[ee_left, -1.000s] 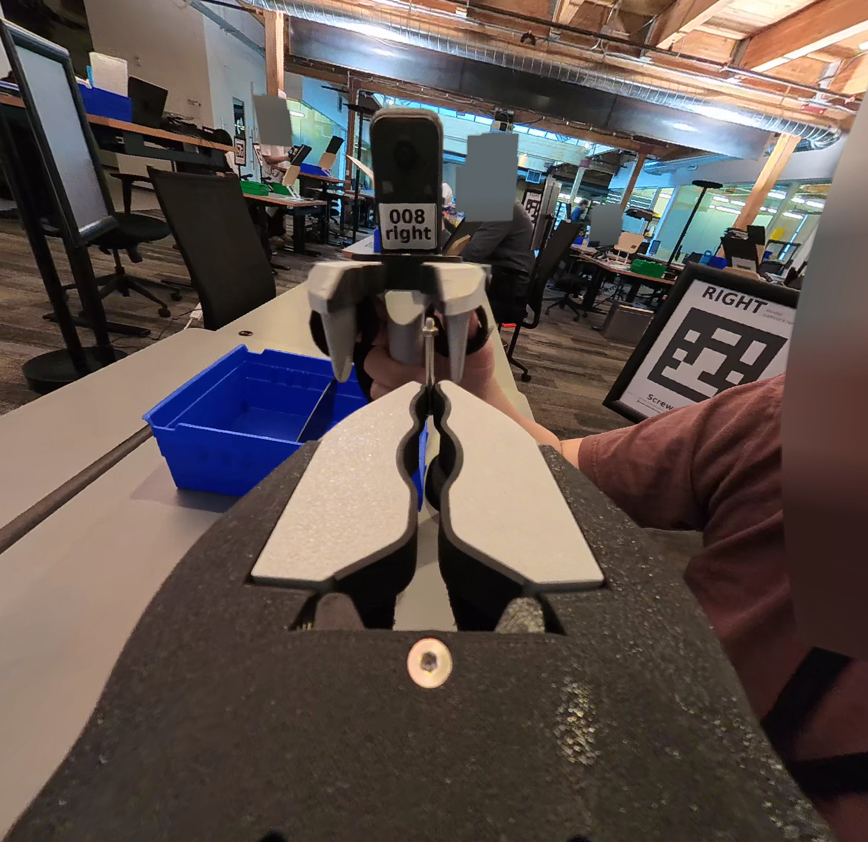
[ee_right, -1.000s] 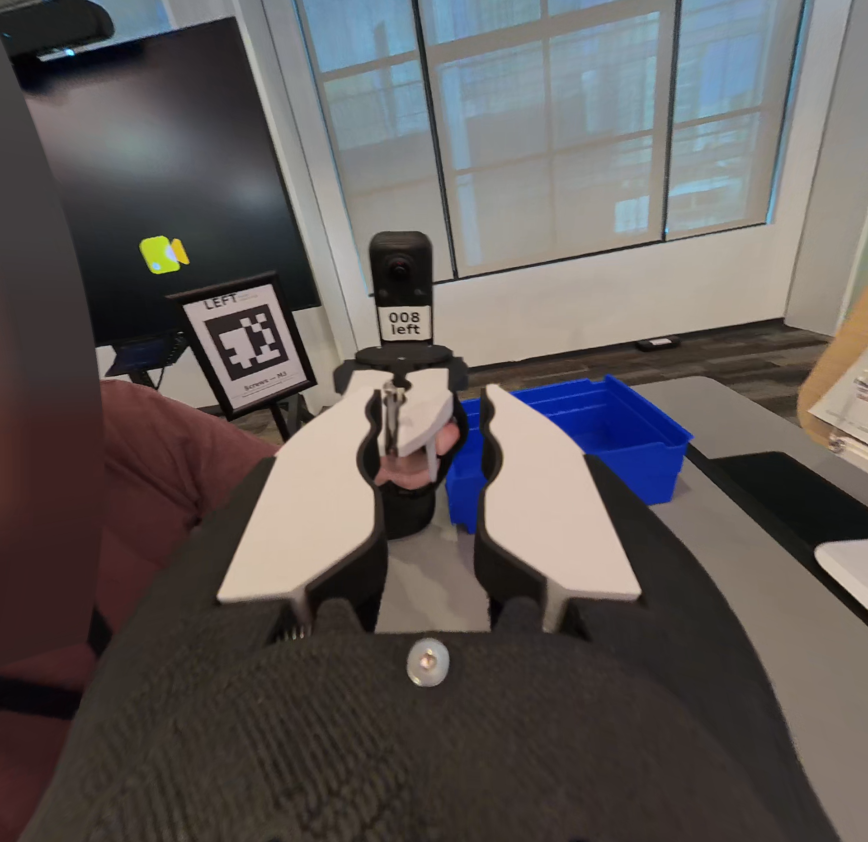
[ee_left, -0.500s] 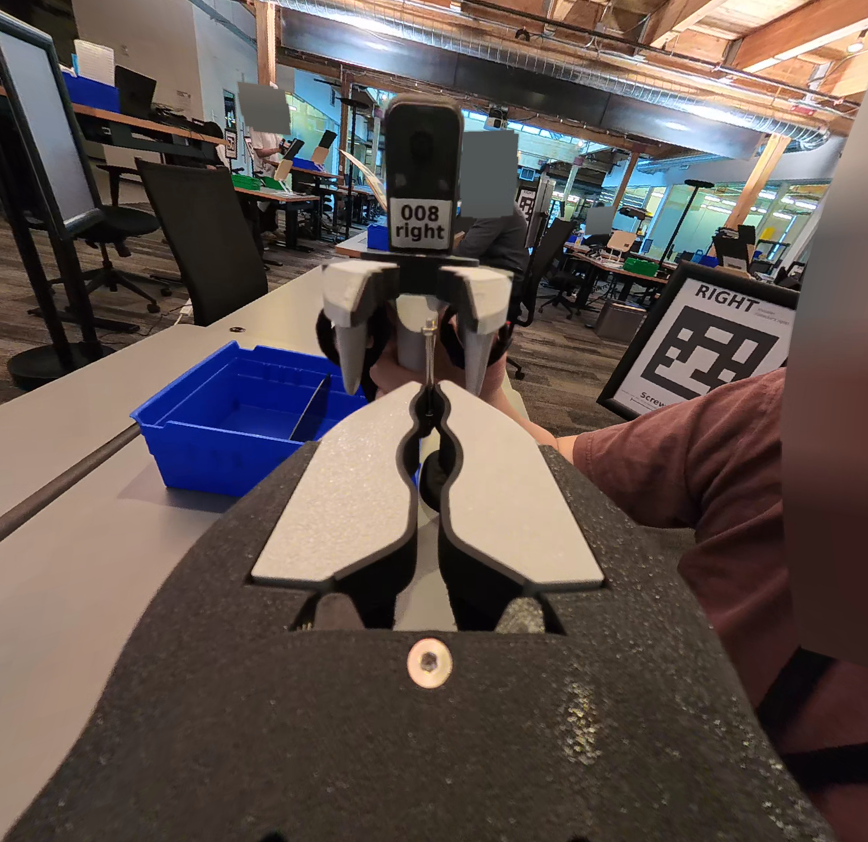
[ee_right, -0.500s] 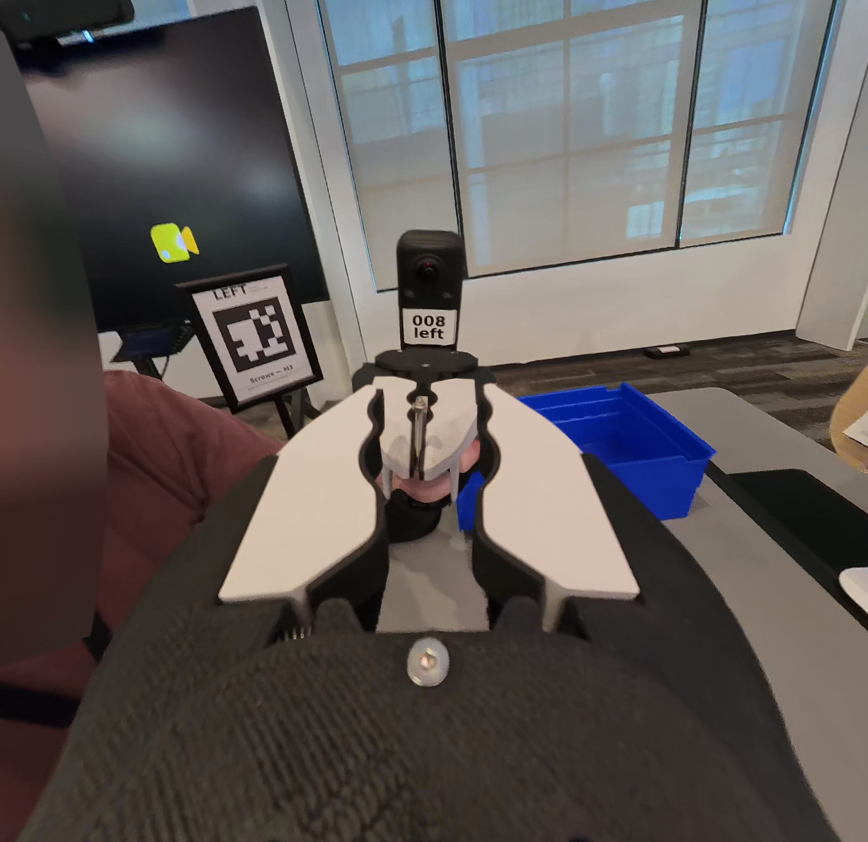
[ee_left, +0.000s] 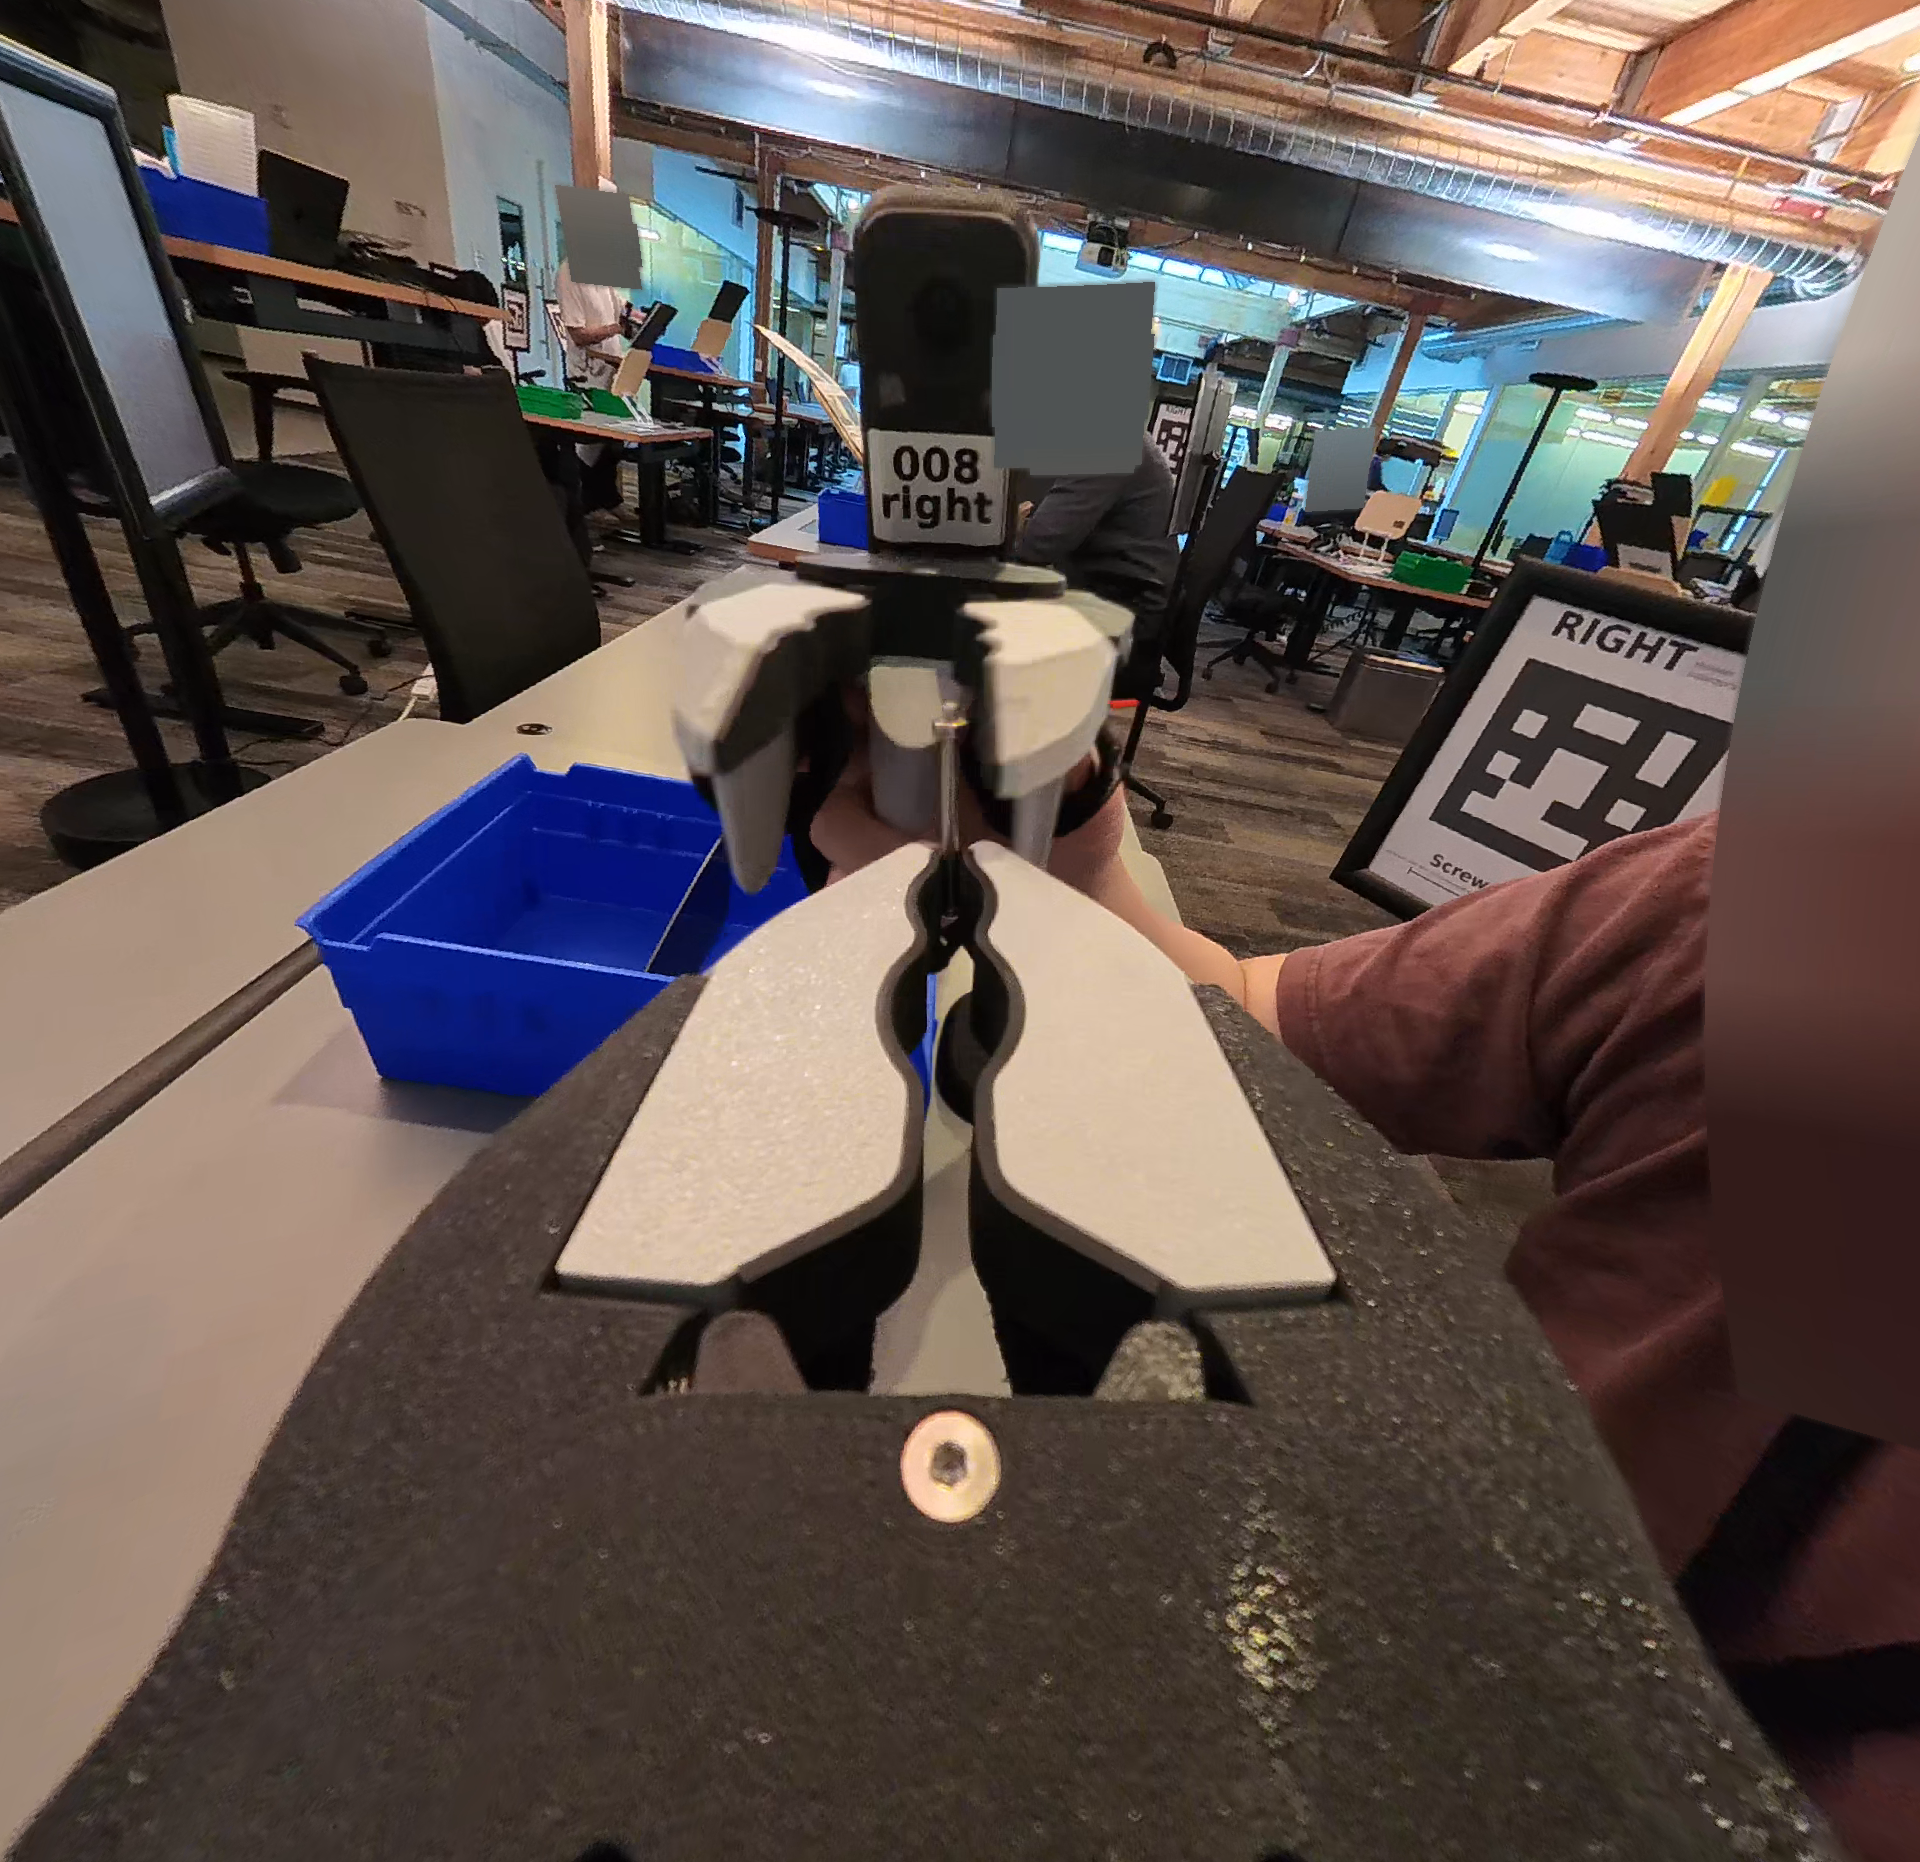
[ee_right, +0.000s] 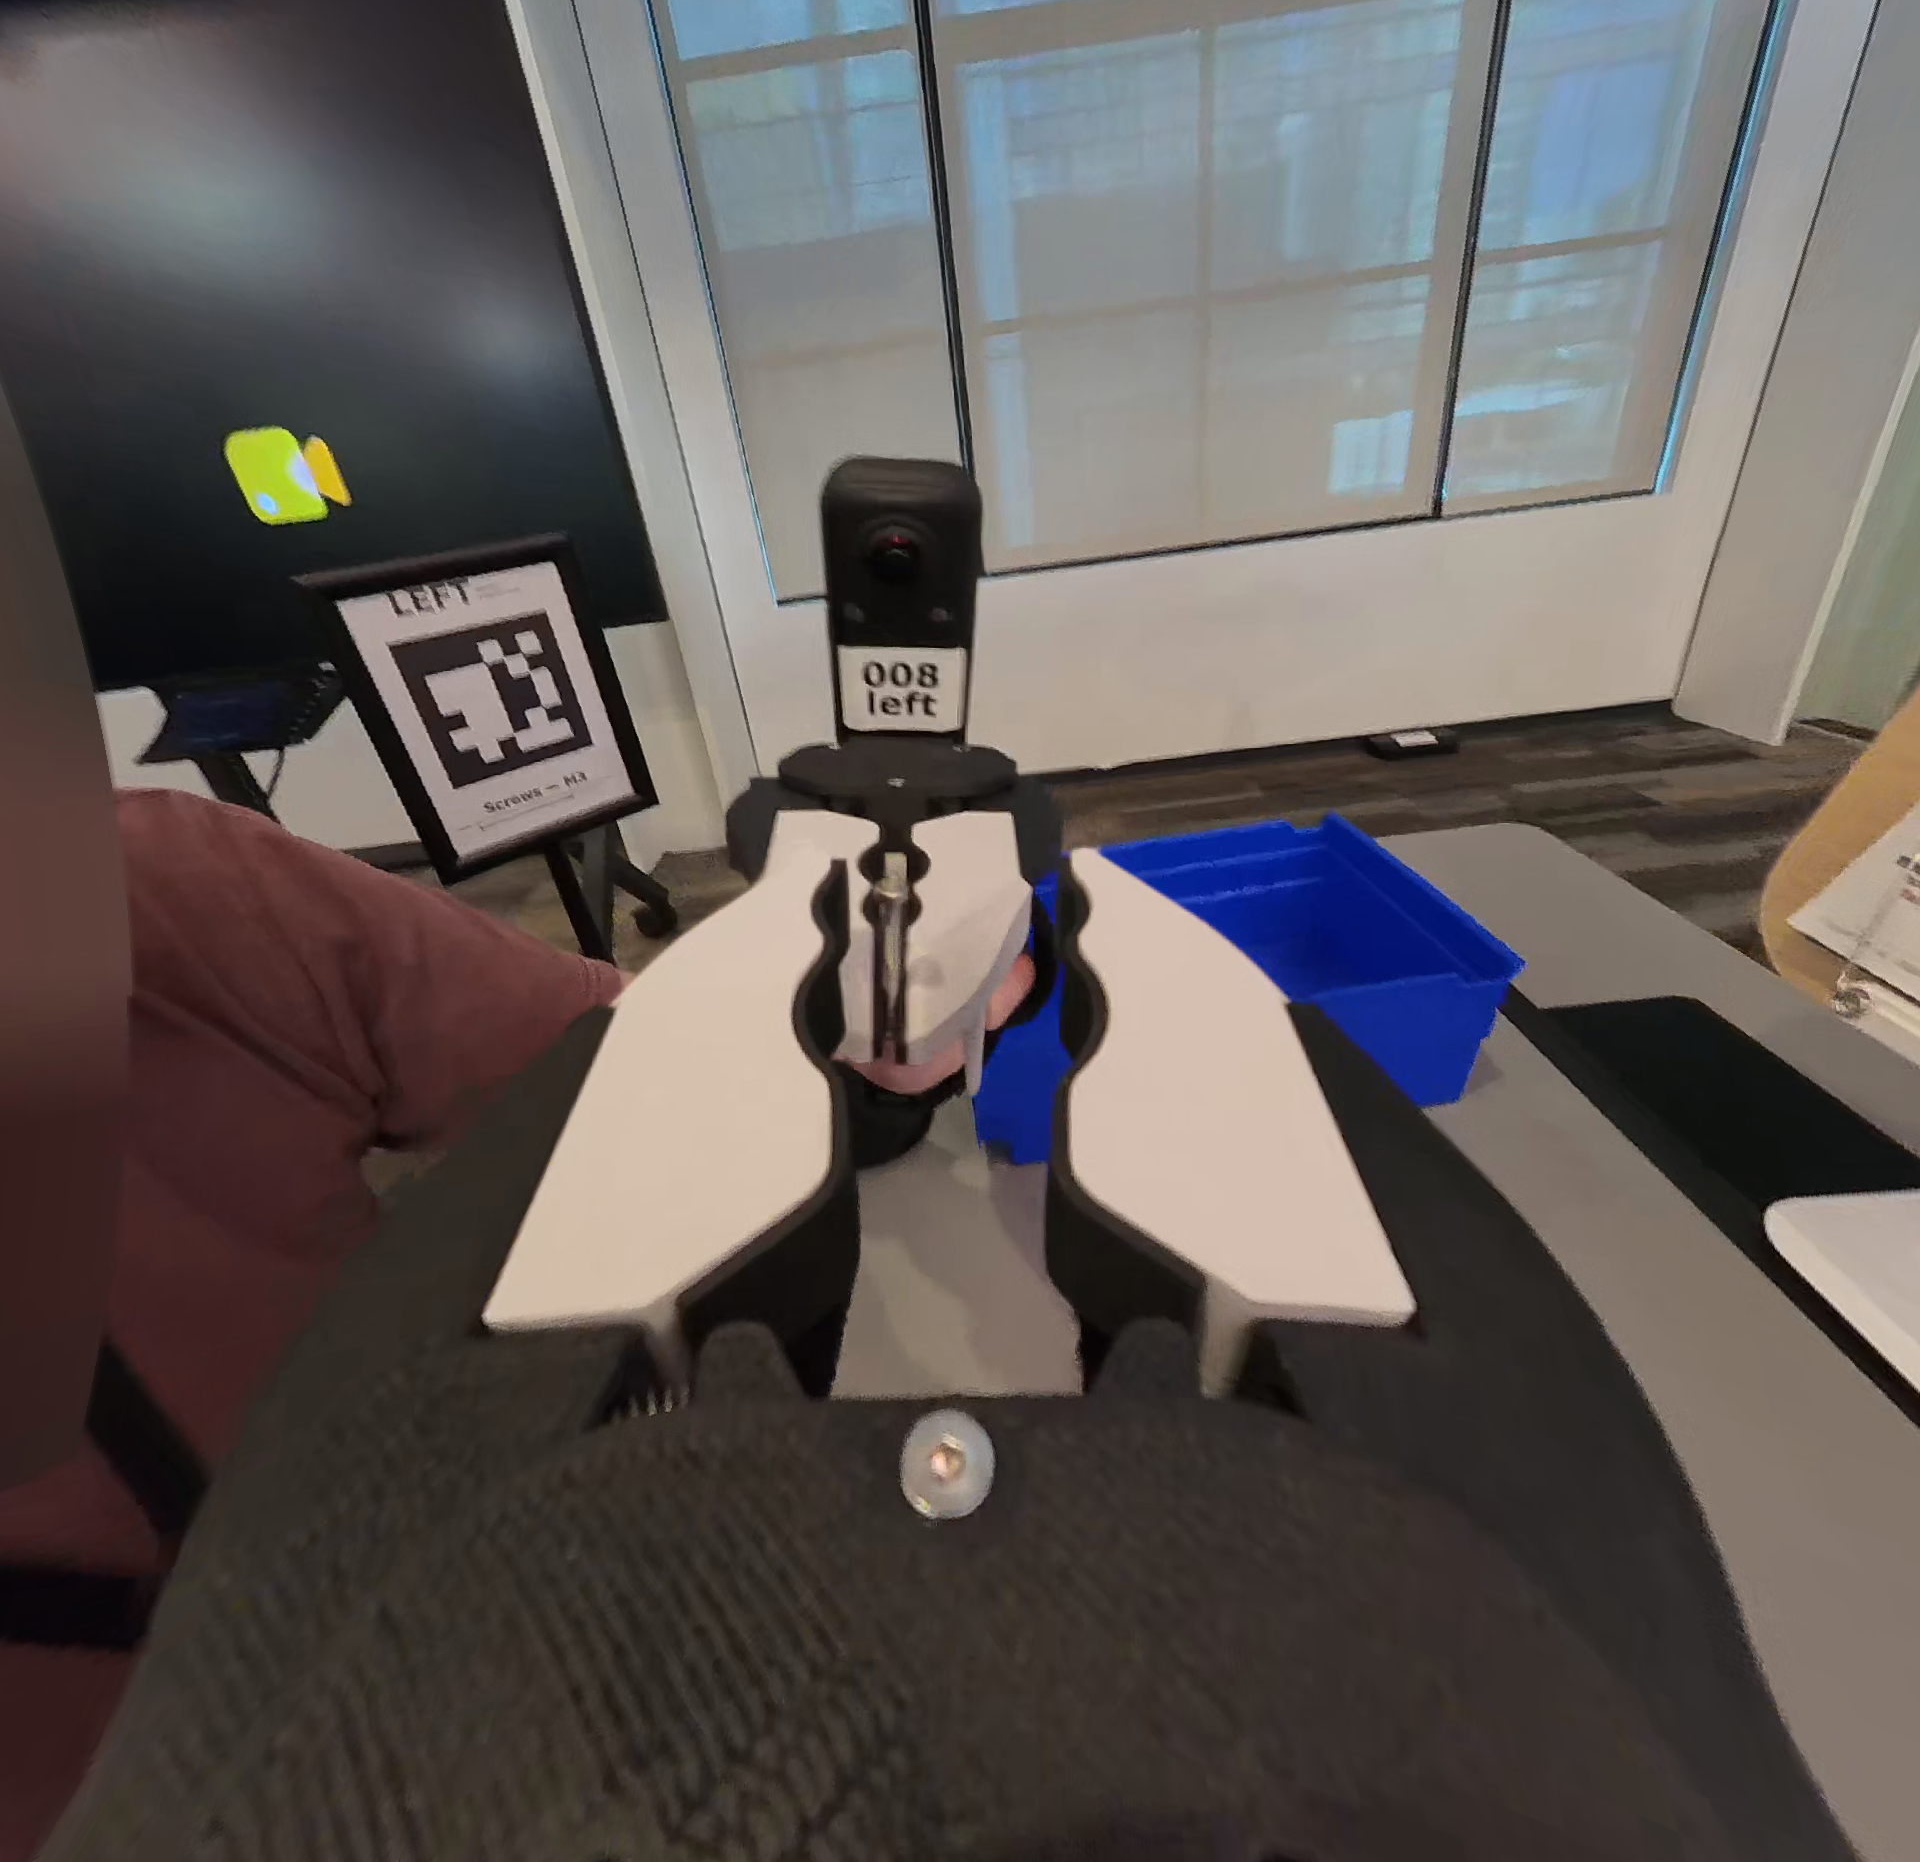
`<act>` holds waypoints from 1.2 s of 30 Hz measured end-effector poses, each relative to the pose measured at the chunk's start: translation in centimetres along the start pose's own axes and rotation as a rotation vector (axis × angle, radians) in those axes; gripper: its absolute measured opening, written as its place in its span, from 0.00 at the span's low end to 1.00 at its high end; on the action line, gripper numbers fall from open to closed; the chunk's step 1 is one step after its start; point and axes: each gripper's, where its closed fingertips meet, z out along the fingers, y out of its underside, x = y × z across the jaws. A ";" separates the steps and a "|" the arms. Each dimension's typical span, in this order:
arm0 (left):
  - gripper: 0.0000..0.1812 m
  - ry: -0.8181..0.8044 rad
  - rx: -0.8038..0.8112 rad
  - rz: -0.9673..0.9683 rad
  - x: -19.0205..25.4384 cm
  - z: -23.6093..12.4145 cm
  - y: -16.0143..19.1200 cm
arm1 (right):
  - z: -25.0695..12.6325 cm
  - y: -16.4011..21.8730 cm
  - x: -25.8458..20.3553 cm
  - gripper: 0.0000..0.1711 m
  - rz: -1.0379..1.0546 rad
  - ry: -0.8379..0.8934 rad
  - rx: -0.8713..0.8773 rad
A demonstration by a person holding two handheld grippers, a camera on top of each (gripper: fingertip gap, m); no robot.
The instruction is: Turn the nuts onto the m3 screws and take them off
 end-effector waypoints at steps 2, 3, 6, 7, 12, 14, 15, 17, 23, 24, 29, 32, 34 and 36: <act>0.01 -0.015 -0.001 0.005 -0.2 0.0 0.0 | -0.1 0.2 0.6 0.24 0.013 0.012 -0.003; 0.01 -0.018 0.004 0.006 -0.2 -0.1 -0.1 | -0.3 0.2 0.7 0.24 0.033 -0.008 0.006; 0.01 -0.029 0.010 0.002 -0.6 -0.5 -0.4 | -0.8 0.2 1.5 0.23 0.056 -0.015 0.018; 0.01 -0.025 0.014 -0.001 -0.5 -0.5 -0.4 | -0.9 0.2 1.7 0.21 0.053 -0.011 0.017; 0.01 -0.027 0.004 0.006 -0.5 -0.3 -0.2 | -0.7 -0.9 -0.5 0.22 0.068 -0.114 0.077; 0.01 -0.021 0.002 0.005 -0.3 -0.2 -0.1 | -0.3 -0.4 -0.1 0.22 0.057 -0.070 0.047; 0.01 -0.021 0.000 0.008 -0.3 -0.2 -0.1 | -0.2 -0.1 0.2 0.22 0.053 -0.050 0.034; 0.01 -0.037 -0.002 0.015 -0.5 -0.2 -0.1 | -0.5 0.0 0.8 0.23 0.067 -0.050 0.032; 0.01 -0.050 0.003 0.023 -0.8 -0.6 -0.3 | -0.9 -0.8 -0.1 0.21 0.095 -0.108 0.067; 0.01 -0.043 0.001 0.020 -0.7 -0.5 -0.2 | -0.6 -0.7 -0.5 0.22 0.087 -0.112 0.060; 0.01 -0.040 -0.010 0.028 -0.3 -0.1 0.0 | -0.2 -0.3 0.4 0.21 0.077 -0.034 0.056; 0.01 -0.047 0.002 0.033 -0.4 -0.5 -0.4 | -1.2 -0.6 1.3 0.19 0.098 -0.029 0.066; 0.01 -0.050 0.013 0.032 -0.5 -0.7 -0.6 | -2.0 -1.2 1.9 0.18 0.087 0.001 0.096; 0.01 -0.054 0.007 0.036 -0.6 -0.7 -0.6 | -2.1 -1.9 0.8 0.18 0.101 -0.056 0.121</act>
